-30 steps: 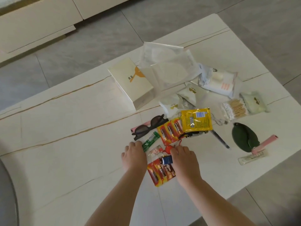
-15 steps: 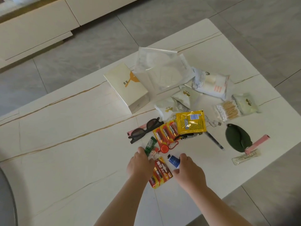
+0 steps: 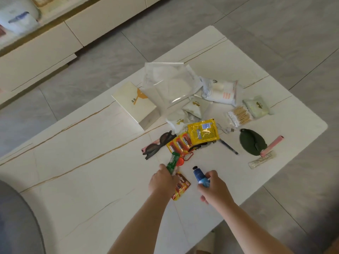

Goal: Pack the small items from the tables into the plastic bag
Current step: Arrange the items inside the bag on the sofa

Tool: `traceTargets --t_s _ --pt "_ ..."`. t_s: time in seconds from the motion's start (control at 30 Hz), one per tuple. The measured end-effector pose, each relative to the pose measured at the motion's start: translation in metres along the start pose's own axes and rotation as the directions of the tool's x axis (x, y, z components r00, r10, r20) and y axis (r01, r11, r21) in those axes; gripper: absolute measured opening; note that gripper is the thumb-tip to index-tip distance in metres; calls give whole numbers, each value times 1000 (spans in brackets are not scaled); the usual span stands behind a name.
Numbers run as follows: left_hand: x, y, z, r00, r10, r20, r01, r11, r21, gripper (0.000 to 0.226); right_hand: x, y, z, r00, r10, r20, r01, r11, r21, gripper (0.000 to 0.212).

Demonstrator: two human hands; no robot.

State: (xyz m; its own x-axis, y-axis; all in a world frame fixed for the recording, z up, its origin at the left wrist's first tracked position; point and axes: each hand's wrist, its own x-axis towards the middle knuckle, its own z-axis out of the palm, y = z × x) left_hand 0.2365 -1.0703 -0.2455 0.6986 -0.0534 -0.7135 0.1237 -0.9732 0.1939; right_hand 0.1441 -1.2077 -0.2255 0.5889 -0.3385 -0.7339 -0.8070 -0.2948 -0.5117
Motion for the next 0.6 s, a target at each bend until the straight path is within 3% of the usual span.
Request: traceTargets --t_s 0.13,0.3,0.47,0.6 --pt "-36 29 -8 987 143 75 -149 985 85 33 -26 2 -24 996 77 -45 -61 956 288 29" --pt "-78 74 -14 947 217 236 -174 966 -191 18 -68 20 -68 969 192 -157 -70 821 567 24" --pt "-126 138 -10 890 336 309 -262 930 -258 32 -116 53 -124 919 275 -282 -43 782 622 10" --pt "-182 198 6 811 452 372 -333 879 -342 25 -157 91 -171 837 381 -393 -15 733 680 17"
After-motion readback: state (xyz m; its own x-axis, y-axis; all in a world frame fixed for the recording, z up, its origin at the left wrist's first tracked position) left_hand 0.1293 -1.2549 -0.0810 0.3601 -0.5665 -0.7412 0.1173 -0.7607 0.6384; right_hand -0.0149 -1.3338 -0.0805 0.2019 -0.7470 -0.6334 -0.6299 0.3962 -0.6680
